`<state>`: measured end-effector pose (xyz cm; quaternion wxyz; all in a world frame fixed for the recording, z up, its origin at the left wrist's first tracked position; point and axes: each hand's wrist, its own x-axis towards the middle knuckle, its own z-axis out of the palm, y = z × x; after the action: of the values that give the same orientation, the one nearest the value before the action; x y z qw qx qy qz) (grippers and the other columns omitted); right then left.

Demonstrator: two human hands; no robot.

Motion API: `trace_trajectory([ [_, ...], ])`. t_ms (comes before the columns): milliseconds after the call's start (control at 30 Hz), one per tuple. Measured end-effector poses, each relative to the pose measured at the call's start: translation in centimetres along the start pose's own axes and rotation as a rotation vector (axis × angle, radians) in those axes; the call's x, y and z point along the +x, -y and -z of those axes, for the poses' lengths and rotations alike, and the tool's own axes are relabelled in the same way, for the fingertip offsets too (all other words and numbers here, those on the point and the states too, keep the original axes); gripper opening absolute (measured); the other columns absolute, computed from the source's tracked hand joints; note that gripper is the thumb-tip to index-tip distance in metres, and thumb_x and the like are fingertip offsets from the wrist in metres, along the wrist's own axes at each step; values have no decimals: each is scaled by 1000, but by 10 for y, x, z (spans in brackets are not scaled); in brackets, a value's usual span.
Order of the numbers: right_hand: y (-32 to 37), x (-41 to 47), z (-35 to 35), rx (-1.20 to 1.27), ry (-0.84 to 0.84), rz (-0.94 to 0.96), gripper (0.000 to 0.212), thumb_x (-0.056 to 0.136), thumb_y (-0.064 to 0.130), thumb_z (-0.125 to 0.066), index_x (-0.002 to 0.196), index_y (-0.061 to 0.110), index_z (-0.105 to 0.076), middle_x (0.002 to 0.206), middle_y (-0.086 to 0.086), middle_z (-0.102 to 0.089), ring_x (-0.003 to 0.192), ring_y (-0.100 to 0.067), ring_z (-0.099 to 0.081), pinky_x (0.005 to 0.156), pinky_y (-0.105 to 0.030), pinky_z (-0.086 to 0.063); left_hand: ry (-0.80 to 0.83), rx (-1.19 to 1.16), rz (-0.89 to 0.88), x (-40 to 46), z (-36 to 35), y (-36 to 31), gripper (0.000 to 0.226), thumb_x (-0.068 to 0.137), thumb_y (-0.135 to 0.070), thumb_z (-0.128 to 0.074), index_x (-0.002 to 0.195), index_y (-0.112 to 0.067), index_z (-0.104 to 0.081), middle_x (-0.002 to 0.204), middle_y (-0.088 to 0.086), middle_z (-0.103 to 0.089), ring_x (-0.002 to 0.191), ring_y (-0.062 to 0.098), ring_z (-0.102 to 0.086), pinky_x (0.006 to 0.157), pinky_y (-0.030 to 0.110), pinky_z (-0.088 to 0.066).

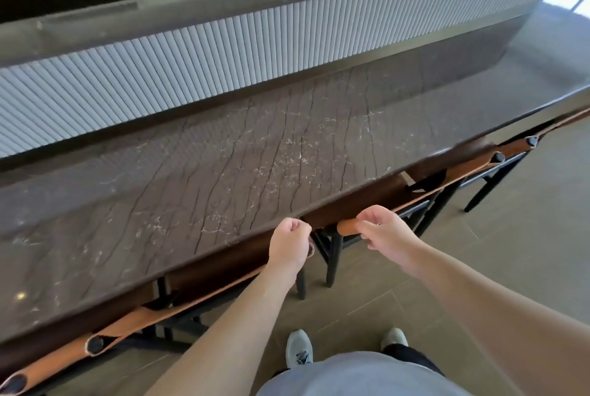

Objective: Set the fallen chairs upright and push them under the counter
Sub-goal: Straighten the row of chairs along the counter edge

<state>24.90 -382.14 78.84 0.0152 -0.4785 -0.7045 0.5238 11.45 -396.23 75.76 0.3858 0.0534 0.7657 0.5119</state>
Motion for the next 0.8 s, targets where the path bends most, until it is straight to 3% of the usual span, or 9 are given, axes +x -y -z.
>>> trace_trajectory([
  [133,-9,25,4,-292,45,137,10,85,30,-60,92,35,-55,91,10,-61,72,-9,-58,56,-22,-40,-55,255,-101,6,-9,12,7,80,-31,-53,84,-28,-57,82,-6,-62,71,6,-60,60,25,-49],
  [200,-15,36,7,-393,97,227,14,86,28,-61,96,33,-53,97,12,-53,79,-12,-57,61,-26,-45,-106,429,-149,8,-17,18,5,81,-32,-54,86,-33,-53,86,-10,-58,77,7,-57,60,23,-42],
  [267,-19,44,12,-523,148,331,21,85,25,-60,104,30,-54,102,11,-48,88,-17,-55,73,-33,-50,-187,626,-181,11,-28,24,10,81,-36,-53,91,-34,-52,92,-14,-52,85,7,-51,70,27,-38],
  [367,-23,55,23,-756,252,494,29,84,20,-56,112,21,-54,111,2,-45,104,-24,-47,85,-38,-47,-292,888,-191,9,-43,30,20,82,-39,-54,100,-32,-55,98,-12,-47,91,13,-39,78,32,-32],
  [433,-26,61,27,-902,313,608,28,84,18,-54,112,19,-52,112,-2,-44,107,-26,-44,86,-39,-45,-309,1029,-217,6,-50,34,24,83,-38,-60,106,-30,-56,107,-8,-48,98,16,-42,80,31,-34],
  [600,-30,77,29,-1202,325,858,31,86,13,-56,116,17,-47,117,-5,-42,107,-28,-43,77,-35,-33,-290,1188,-220,3,-54,39,35,85,-18,-62,118,-23,-53,115,-1,-45,103,23,-41,85,32,-34],
  [700,-31,87,33,-1276,339,880,38,85,8,-58,120,17,-46,120,-7,-41,106,-28,-44,74,-34,-33,-276,1259,-224,2,-52,37,46,79,-4,-61,121,-18,-49,115,3,-46,100,25,-43,85,34,-40],
  [800,-30,95,34,-1291,383,894,40,83,2,-56,119,17,-43,117,-8,-40,99,-29,-46,69,-35,-37,-239,1309,-241,4,-48,36,37,82,-2,-57,116,-16,-50,109,6,-46,94,26,-44,77,35,-39],
])
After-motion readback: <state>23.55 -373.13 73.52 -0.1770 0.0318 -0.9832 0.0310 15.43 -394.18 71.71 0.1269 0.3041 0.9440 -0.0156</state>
